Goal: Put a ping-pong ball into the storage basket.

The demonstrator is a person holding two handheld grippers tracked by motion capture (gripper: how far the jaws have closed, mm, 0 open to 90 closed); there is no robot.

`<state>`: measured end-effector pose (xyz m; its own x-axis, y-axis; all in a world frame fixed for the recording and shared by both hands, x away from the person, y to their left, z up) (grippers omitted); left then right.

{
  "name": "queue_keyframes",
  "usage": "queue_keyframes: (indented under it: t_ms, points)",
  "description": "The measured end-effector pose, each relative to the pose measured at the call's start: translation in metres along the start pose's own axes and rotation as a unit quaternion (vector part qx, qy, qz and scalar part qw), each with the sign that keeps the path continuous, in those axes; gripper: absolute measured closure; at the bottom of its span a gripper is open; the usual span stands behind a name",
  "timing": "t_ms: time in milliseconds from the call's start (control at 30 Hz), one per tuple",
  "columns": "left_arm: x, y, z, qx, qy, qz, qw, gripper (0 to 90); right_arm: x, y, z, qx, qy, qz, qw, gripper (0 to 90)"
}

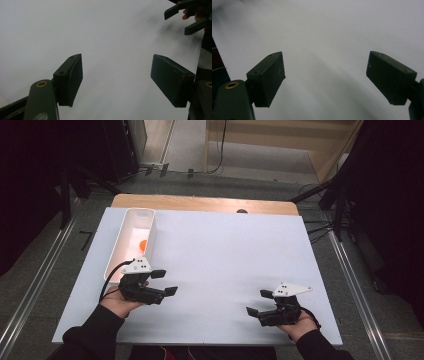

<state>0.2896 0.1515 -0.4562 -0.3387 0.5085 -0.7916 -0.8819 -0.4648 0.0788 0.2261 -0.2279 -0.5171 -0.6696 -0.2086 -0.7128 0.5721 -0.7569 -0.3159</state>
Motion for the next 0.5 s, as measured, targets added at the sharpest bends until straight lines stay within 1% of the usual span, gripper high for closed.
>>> queue_keyframes:
  t_ms: [100,167,367,500]
  points:
    - [0.004,0.003,-0.002,0.01,-0.006,-0.004,0.9999,26.5,0.0,0.0,0.0,0.0,-0.001,-0.002,1.0,13.8]
    - [0.005,0.005,-0.003,0.015,-0.006,-0.007,0.9998,26.5,0.0,0.0,0.0,0.002,-0.002,0.003,1.0,13.8]
    - [0.01,0.007,-0.006,0.021,-0.012,-0.012,0.9996,26.5,0.0,0.0,0.0,0.002,-0.002,0.001,1.0,13.8]
    - [0.013,0.008,-0.009,0.029,0.0,-0.012,0.9995,26.4,0.0,0.0,0.0,0.002,-0.004,0.002,1.0,13.8]
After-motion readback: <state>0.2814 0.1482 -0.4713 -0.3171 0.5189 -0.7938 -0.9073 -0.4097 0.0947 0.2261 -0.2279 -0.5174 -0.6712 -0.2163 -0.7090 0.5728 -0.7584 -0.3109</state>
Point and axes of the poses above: each handheld gripper's, and its own axes: z roughly backward along the jaws, x roughly out of its underside, y roughly to its right, the point moved 3 cm from there along -z, roughly forward along the jaws, and after that the axes turned 7 degrees about -z, right-handed, at the moved point
